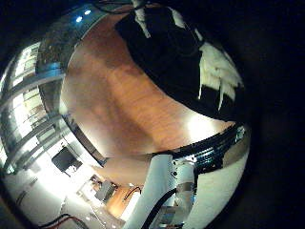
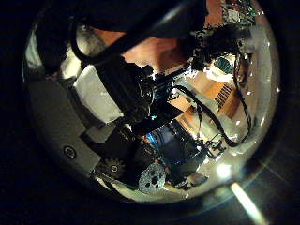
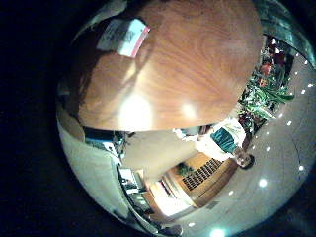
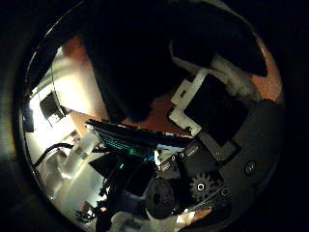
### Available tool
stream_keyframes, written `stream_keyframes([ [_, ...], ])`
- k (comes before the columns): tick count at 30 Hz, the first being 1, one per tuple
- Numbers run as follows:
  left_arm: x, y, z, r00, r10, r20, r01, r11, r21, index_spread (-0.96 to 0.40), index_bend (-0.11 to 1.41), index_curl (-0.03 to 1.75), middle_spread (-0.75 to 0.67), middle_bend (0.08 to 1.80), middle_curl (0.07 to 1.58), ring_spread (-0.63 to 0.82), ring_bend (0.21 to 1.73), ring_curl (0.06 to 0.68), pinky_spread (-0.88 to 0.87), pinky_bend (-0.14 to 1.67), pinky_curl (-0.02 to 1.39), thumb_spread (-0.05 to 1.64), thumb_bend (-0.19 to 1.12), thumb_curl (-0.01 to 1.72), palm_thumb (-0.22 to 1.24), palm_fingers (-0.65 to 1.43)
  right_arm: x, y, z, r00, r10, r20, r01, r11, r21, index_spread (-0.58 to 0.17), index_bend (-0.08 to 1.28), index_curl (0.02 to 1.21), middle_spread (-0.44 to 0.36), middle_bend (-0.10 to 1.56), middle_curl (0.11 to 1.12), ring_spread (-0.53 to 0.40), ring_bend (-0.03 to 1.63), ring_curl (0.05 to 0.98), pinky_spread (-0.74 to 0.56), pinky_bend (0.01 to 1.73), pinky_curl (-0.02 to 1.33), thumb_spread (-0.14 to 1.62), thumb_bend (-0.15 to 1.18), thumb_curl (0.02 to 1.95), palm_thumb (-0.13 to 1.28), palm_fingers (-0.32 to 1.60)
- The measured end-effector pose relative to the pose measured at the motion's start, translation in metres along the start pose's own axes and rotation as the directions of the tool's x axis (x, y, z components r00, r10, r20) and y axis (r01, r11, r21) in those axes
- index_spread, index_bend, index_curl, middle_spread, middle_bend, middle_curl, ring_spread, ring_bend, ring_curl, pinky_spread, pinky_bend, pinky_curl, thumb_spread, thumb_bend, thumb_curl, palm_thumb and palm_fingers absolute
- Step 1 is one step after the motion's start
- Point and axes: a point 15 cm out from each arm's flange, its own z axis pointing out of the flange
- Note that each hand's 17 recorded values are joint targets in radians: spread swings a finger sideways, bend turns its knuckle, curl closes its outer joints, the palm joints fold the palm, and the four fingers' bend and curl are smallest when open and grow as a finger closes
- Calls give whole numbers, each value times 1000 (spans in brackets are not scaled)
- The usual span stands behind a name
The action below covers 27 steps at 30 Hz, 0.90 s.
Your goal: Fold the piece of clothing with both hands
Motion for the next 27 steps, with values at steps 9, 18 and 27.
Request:
stream_keyframes([
  [9,-5,11,0,1000,9,-12,-9,1000,-21,-732,436,1022,-502,1073,723,-433,1285,511,-646,1006,640,1580,673,1200,461,1139,10,16,-32,1000,17,-5,-17,1000,15,-406,925,823,-285,1064,957,-244,1318,678,-246,1339,638,1101,-1,501,993,1063],
  [18,-9,21,-7,1000,6,-15,-6,1000,-5,-737,420,1034,-500,1073,725,-433,1286,511,-653,996,645,1577,718,1243,436,1137,21,29,-76,1000,23,4,-23,996,83,-386,949,914,-263,1101,996,-229,1355,716,-222,1354,708,1147,-10,535,1002,1006],
  [27,-18,53,-8,999,26,-42,-27,999,-40,-742,412,1043,-497,1072,725,-433,1285,510,-653,990,651,1576,755,1279,409,1139,30,44,-112,1000,20,2,-20,993,113,-381,949,971,-251,1126,1018,-226,1375,737,-216,1352,762,1166,-12,557,990,980],
])
